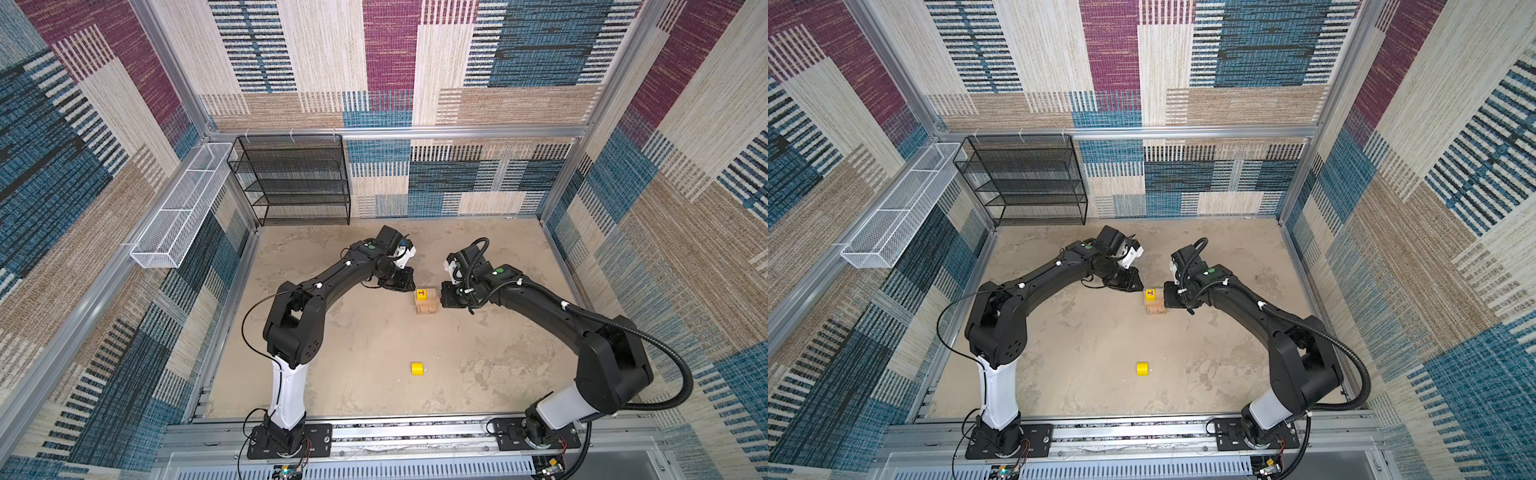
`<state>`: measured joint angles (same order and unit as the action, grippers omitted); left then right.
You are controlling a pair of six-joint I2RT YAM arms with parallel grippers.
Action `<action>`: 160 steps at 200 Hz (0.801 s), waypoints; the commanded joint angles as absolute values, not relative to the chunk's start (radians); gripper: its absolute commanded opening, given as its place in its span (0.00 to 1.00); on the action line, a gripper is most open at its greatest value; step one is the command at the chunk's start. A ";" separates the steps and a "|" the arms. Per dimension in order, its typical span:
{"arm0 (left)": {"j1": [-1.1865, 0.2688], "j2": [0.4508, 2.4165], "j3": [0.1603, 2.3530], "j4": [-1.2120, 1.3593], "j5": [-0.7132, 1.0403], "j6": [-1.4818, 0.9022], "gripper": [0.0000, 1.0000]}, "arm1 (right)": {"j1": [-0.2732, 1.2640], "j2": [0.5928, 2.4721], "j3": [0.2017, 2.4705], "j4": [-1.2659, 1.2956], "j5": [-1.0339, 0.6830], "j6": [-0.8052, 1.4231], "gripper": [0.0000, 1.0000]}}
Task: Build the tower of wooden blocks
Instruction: 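Open the right gripper and move it toward the yellow cylinder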
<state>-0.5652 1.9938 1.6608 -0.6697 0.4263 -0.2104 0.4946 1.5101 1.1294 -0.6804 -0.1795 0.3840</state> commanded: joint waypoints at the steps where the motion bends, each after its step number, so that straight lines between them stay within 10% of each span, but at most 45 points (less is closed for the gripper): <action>1: -0.565 1.943 1.653 -0.671 0.370 -0.209 0.22 | 0.532 1.449 1.110 -0.713 -0.150 0.407 0.18; 104: -0.566 1.507 1.522 -0.668 0.154 -0.075 0.36 | 0.878 1.428 1.235 -0.786 0.018 0.446 0.68; 160: -0.565 1.240 1.367 -0.715 0.087 -0.011 0.50 | 0.970 1.454 1.311 -0.804 0.072 0.351 0.70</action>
